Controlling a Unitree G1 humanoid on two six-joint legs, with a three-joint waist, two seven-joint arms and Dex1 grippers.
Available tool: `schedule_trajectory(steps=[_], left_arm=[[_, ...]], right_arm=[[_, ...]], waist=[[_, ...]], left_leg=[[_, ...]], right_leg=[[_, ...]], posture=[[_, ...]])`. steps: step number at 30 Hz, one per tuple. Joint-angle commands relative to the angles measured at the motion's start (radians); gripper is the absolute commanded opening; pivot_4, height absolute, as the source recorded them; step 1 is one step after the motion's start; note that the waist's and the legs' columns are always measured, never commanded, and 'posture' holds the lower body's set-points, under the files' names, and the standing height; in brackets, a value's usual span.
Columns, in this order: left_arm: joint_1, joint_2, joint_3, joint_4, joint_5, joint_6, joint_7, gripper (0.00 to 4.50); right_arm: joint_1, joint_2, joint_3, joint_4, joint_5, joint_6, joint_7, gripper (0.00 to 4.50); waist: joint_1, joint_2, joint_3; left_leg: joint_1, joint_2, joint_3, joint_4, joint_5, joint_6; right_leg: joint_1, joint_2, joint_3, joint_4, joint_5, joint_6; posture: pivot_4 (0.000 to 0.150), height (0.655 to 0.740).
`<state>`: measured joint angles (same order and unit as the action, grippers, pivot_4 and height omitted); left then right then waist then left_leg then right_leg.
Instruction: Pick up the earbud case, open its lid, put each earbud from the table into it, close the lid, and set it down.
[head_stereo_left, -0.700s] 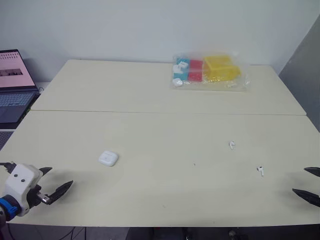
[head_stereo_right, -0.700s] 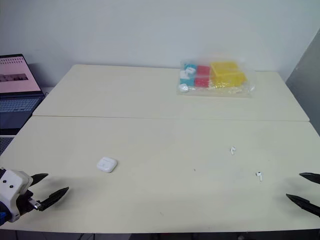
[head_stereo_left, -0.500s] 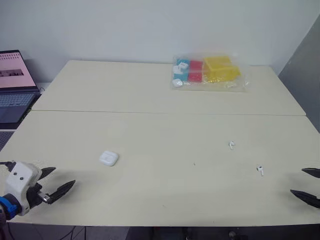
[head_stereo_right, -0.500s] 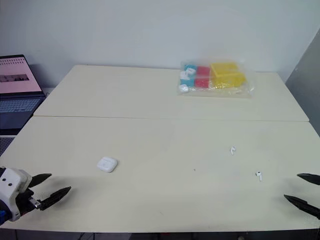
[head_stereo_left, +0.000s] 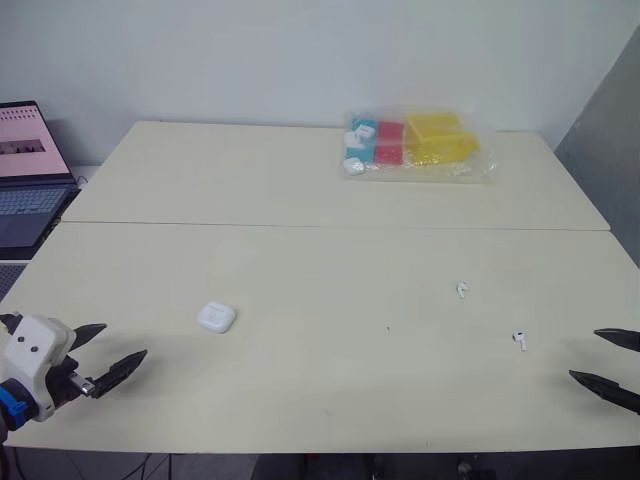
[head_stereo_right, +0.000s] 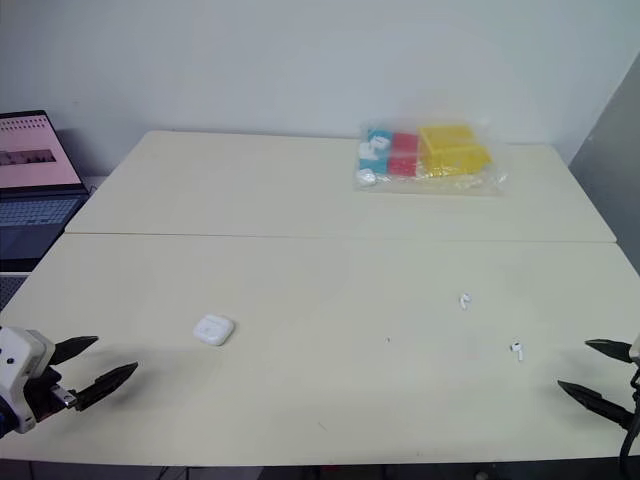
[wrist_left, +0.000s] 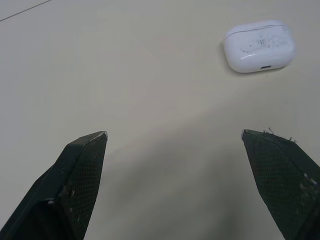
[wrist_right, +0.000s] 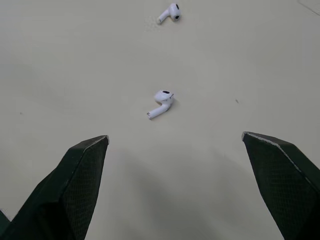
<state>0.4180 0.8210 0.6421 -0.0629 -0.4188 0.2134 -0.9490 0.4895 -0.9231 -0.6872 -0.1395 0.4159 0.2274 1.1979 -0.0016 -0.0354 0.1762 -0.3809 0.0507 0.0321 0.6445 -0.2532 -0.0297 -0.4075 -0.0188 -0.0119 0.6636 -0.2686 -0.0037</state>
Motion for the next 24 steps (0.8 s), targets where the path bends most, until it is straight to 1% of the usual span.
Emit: schedule_trajectory(steps=[1, 7, 12, 14, 16, 20, 21, 24], left_arm=[[0.005, 0.003, 0.021, -0.021, -0.004, 0.012, 0.003, 4.50], [0.055, -0.017, 0.039, -0.090, -0.019, 0.040, 0.001, 4.50], [0.101, -0.057, 0.051, -0.181, -0.063, 0.094, 0.010, 4.50], [0.090, -0.070, 0.039, -0.225, -0.079, 0.127, 0.037, 4.50], [0.063, -0.091, 0.028, -0.282, -0.124, 0.192, 0.084, 4.50], [0.005, -0.128, -0.035, -0.387, -0.156, 0.306, 0.189, 4.50], [-0.002, -0.130, -0.056, -0.406, -0.153, 0.331, 0.210, 4.50], [-0.025, -0.140, -0.118, -0.436, -0.119, 0.386, 0.275, 4.50]], right_arm=[[-0.008, -0.013, -0.013, -0.021, 0.001, 0.002, 0.001, 4.48], [-0.010, -0.015, -0.007, -0.026, -0.011, -0.010, 0.000, 4.48], [-0.086, -0.057, 0.043, -0.064, 0.006, -0.003, 0.017, 4.48], [-0.149, -0.089, 0.085, -0.098, 0.035, 0.030, 0.024, 4.48], [-0.234, -0.123, 0.145, -0.135, 0.059, 0.050, 0.038, 4.48], [-0.442, -0.173, 0.277, -0.231, 0.164, 0.175, 0.030, 4.48], [-0.487, -0.180, 0.306, -0.253, 0.188, 0.209, 0.025, 4.48], [-0.612, -0.186, 0.389, -0.309, 0.243, 0.299, -0.001, 4.48]], waist=[[0.000, 0.000, 0.000], [0.000, 0.000, 0.000], [-0.002, 0.000, 0.000], [-0.003, 0.000, 0.000], [-0.004, 0.000, 0.000], [-0.002, 0.000, 0.000], [-0.001, 0.000, 0.000], [0.001, 0.000, 0.000]], left_leg=[[0.000, 0.000, 0.000, 0.000, 0.000, 0.000], [0.000, 0.000, 0.000, 0.000, 0.000, 0.000], [0.001, 0.000, 0.000, 0.000, 0.000, 0.000], [0.001, 0.000, -0.001, 0.001, 0.000, 0.000], [0.002, 0.000, -0.001, 0.001, 0.000, 0.000], [0.002, -0.001, -0.001, 0.001, 0.000, 0.000], [0.001, -0.001, -0.001, 0.001, 0.000, 0.000], [-0.001, -0.002, -0.002, 0.000, 0.000, 0.000]], right_leg=[[0.000, 0.000, 0.000, 0.000, 0.000, 0.000], [0.000, 0.000, 0.001, -0.001, 0.000, 0.000], [0.000, 0.000, 0.001, 0.000, 0.000, 0.000], [0.000, 0.000, 0.001, 0.001, 0.000, 0.000], [0.001, 0.000, 0.001, 0.001, 0.000, 0.000], [0.002, 0.000, 0.000, 0.001, 0.001, 0.001], [0.001, 0.000, 0.000, 0.001, 0.004, 0.006], [0.001, 0.001, 0.000, 0.000, 0.004, 0.007]], posture=[[0.150, 0.7378], [0.150, 0.7378], [0.150, 0.7378], [0.150, 0.7378], [0.150, 0.7378], [0.150, 0.7378], [0.150, 0.7378], [0.150, 0.7378]])
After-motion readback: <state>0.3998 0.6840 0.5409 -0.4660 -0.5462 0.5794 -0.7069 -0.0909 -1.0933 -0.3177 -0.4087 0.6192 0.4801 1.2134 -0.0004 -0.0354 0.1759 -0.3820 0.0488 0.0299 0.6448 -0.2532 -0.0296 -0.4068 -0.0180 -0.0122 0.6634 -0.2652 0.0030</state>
